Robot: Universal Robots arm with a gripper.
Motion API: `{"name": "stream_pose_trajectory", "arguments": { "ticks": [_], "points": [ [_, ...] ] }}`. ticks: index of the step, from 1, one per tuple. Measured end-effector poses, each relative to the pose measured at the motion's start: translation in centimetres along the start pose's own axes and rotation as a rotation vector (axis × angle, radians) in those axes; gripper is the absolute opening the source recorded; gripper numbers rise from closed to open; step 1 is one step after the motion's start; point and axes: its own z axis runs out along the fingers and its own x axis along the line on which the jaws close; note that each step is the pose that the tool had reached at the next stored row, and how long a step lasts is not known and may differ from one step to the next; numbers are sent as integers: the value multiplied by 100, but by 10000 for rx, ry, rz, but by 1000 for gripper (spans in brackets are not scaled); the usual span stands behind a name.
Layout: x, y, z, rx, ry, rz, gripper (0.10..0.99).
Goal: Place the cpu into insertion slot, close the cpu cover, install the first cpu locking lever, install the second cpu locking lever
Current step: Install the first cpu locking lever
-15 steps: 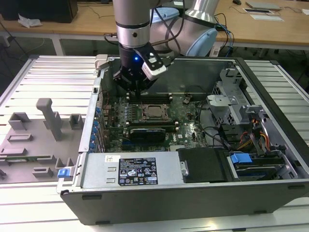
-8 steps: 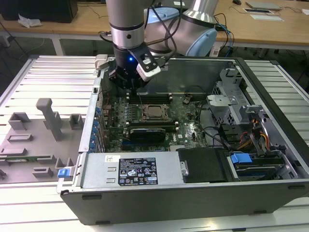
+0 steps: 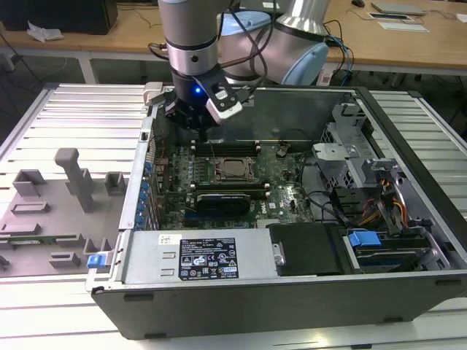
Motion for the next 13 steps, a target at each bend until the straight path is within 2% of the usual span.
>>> {"name": "stream_pose_trajectory", "arguments": {
  "ticks": [5, 7, 9, 11, 13],
  "points": [
    [-220, -30, 14, -1, 11, 2, 106],
    [-347, -50, 22, -2, 17, 3, 106],
    [-424, -62, 27, -2, 20, 3, 106],
    [-536, -78, 34, -1, 23, 3, 106],
    [-544, -79, 36, -1, 5, 2, 106]
  ]
}}
